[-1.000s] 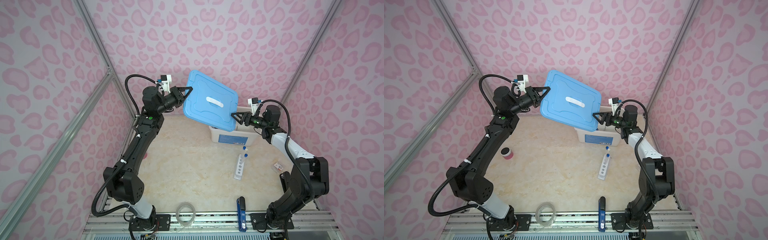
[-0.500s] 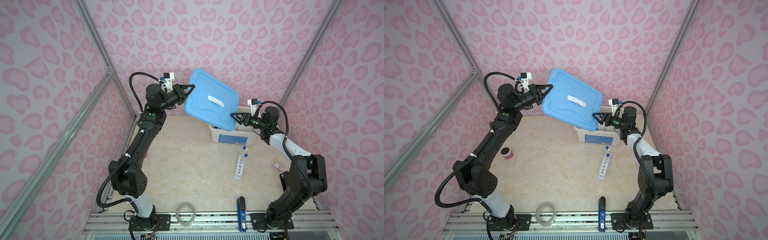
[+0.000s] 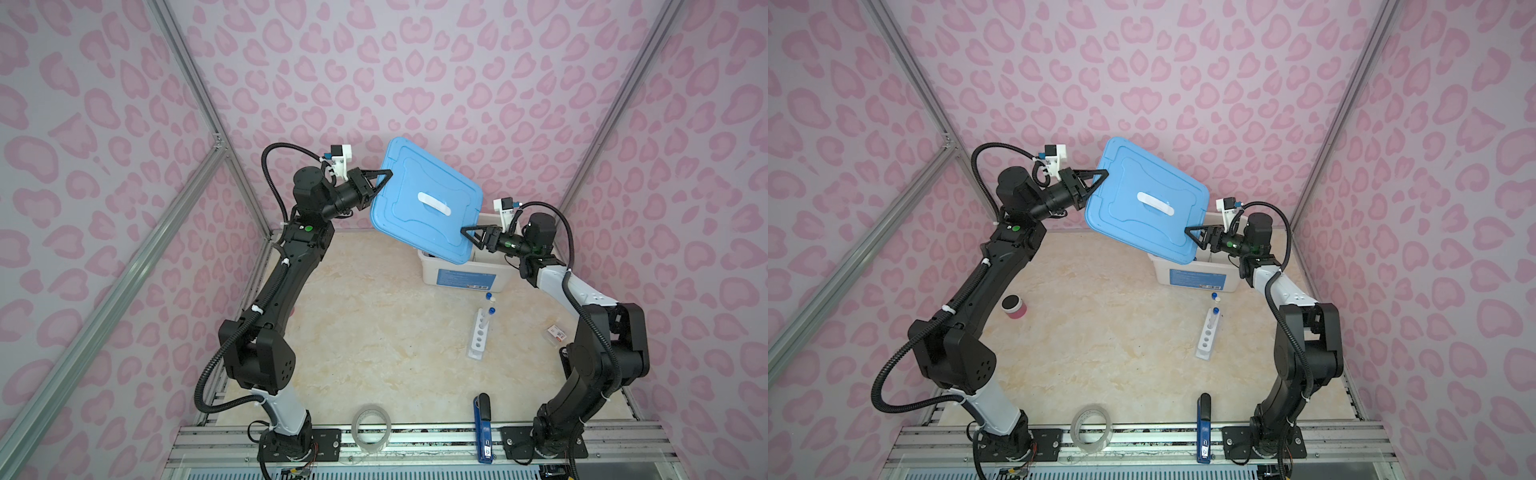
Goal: Organize the chemistry lab equipment
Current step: 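Swing the blue lid flat above the white bin with both grippers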
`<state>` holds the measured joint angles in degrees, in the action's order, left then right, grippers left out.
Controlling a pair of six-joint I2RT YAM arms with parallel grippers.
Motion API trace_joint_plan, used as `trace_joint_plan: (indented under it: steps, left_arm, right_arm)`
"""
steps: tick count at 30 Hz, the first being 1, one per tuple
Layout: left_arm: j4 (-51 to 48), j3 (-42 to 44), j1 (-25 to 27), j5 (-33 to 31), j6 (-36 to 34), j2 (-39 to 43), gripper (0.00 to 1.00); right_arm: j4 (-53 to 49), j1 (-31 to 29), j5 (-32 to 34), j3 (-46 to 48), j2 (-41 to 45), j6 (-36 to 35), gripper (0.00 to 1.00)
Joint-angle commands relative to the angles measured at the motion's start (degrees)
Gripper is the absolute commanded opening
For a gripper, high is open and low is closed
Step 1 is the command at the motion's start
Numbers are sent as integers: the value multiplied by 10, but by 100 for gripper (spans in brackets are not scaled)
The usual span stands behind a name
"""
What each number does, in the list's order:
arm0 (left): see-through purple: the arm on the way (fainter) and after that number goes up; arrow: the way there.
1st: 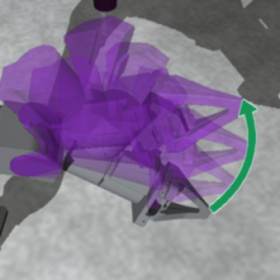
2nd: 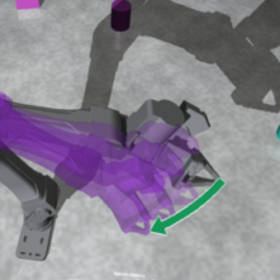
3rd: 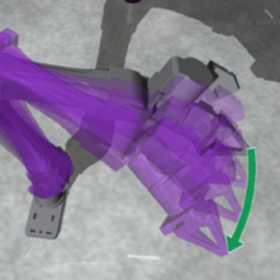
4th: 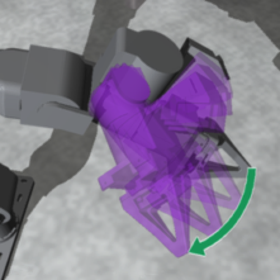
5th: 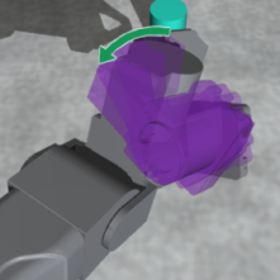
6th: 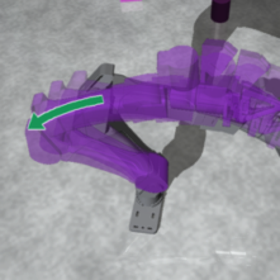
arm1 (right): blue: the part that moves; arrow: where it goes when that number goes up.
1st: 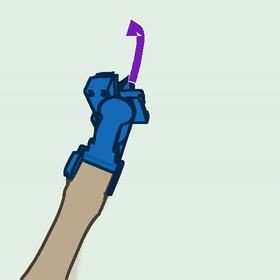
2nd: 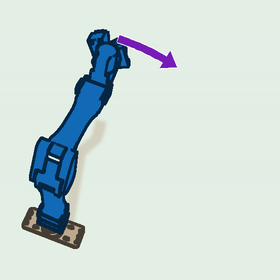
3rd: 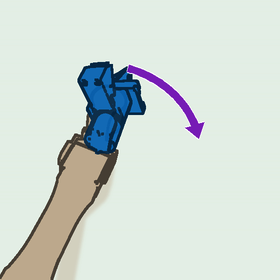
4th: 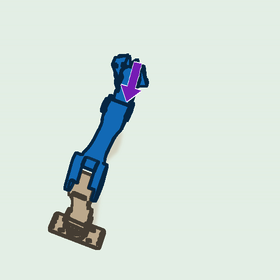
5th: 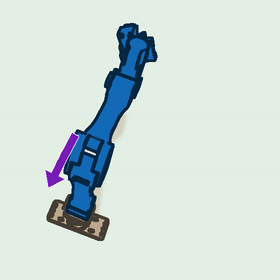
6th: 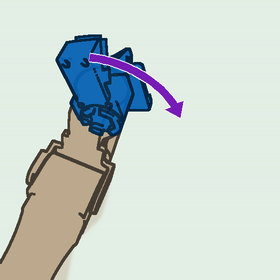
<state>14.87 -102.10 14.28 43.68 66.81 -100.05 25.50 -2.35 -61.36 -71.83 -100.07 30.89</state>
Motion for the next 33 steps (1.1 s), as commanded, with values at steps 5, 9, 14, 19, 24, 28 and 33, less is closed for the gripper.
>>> trace_joint_plan:
  steps: [5, 9, 14, 19, 24, 28, 33]
  left_arm:
    - [31, -4, 2, 8, -8, -17, 4]
    - [28, -3, 2, 7, -18, -36, 5]
    - [29, -4, 7, 2, -30, -63, 8]
    - [24, -2, 9, -3, -40, -92, 12]
    - [26, -8, 9, -3, -43, -122, 17]
    - [23, -18, 10, -18, -55, -146, 22]
    - [3, -45, 14, -29, -70, -183, 29]
  right_arm:
    - [73, 4, -25, 23, 2, 34, 74]
    - [77, 15, -23, 42, 15, 40, 71]
    - [64, 29, -18, 51, 28, 42, 67]
    - [51, 46, -10, 58, 35, 42, 65]
    - [28, 58, 6, 57, 41, 38, 64]
    - [31, 59, 24, 61, 38, 54, 62]
    - [-10, 63, 51, 54, 42, 40, 60]
